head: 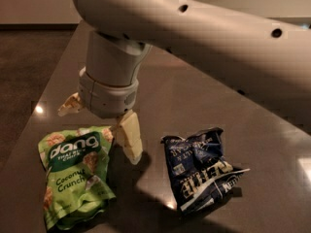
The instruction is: Move green rice chip bag near sponge
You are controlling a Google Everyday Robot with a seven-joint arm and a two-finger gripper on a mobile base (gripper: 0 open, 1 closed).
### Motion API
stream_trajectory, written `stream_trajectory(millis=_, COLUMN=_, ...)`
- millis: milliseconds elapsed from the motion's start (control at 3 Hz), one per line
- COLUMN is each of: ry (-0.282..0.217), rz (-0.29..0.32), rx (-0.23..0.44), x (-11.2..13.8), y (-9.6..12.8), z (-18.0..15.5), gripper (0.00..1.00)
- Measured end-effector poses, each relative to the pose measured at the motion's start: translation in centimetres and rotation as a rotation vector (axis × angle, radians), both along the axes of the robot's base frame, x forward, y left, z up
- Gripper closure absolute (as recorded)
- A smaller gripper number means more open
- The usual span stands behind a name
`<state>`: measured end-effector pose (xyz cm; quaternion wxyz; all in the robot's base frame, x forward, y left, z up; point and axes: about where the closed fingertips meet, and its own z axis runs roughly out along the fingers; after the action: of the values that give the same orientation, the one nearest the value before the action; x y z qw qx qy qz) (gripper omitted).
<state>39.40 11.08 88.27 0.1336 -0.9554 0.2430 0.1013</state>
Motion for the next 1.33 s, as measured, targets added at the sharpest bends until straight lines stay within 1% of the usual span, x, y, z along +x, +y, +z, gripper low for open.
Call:
stream_trajectory(millis=333, ry=-0.008, rz=0.018, rx=-0.032, x=-0.90, y=1.17, z=-1.13, gripper=0.00)
stream_trajectory(millis=667, ry=-0.009, rz=0.020, rx=-0.065, x=-1.04, y=1.33, z=-1.72, gripper=0.29)
stream_trajectory(millis=1333, ry=-0.012, rz=0.002, rx=-0.080, x=-0.32, y=0.97, z=-1.57, gripper=0.74)
